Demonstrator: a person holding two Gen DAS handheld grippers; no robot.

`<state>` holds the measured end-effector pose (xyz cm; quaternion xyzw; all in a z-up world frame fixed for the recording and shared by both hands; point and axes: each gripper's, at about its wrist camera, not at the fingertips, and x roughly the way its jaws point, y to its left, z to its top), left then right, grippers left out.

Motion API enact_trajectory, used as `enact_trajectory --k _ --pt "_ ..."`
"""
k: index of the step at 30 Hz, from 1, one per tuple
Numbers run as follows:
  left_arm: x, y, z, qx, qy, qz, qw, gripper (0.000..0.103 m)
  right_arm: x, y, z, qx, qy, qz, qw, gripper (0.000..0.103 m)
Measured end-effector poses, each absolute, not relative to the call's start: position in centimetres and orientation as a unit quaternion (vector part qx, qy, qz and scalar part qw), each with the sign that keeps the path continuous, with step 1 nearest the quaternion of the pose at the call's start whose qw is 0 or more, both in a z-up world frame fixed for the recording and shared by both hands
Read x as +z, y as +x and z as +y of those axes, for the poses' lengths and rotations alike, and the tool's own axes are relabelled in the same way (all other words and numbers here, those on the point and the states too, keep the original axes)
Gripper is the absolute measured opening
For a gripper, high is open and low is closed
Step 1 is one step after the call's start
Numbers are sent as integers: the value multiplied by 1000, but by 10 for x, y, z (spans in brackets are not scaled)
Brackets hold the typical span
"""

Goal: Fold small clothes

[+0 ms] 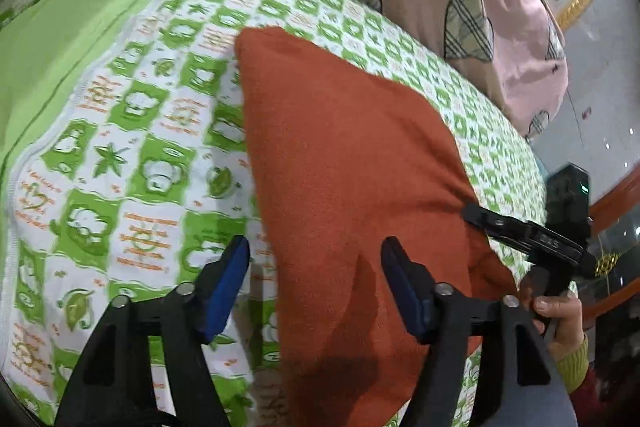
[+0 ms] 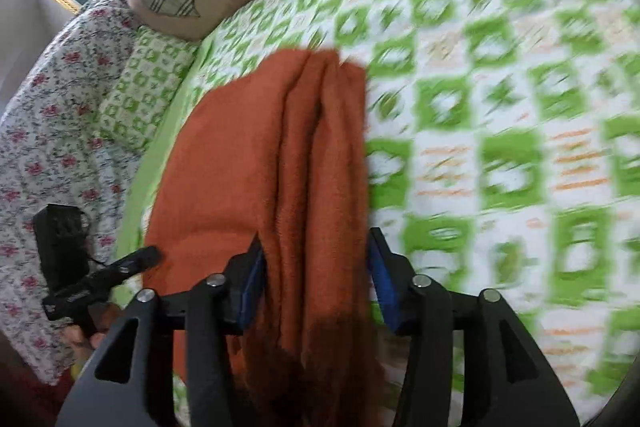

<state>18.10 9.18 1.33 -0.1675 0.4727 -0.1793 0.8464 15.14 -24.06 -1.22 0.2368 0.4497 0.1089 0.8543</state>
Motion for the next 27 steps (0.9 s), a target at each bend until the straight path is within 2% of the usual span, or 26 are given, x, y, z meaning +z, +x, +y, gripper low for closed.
enact_trajectory --k 6,11,13,14,18,27 --pt "13 184 105 -163 -185 474 845 70 30 155 -243 94 203 399 889 51" --pt "8 187 101 -155 -180 484 842 70 12 192 -231 111 212 433 869 37" --pt "7 189 99 -153 -178 489 840 70 -4 207 -233 117 237 454 851 11" --pt "8 190 98 -153 -176 490 840 70 -3 209 -234 119 243 456 848 11" --pt "12 194 89 -156 -160 490 842 72 43 185 -242 132 245 373 885 9" --pt "-8 241 85 -134 -177 517 827 74 -6 199 -252 80 211 435 872 8"
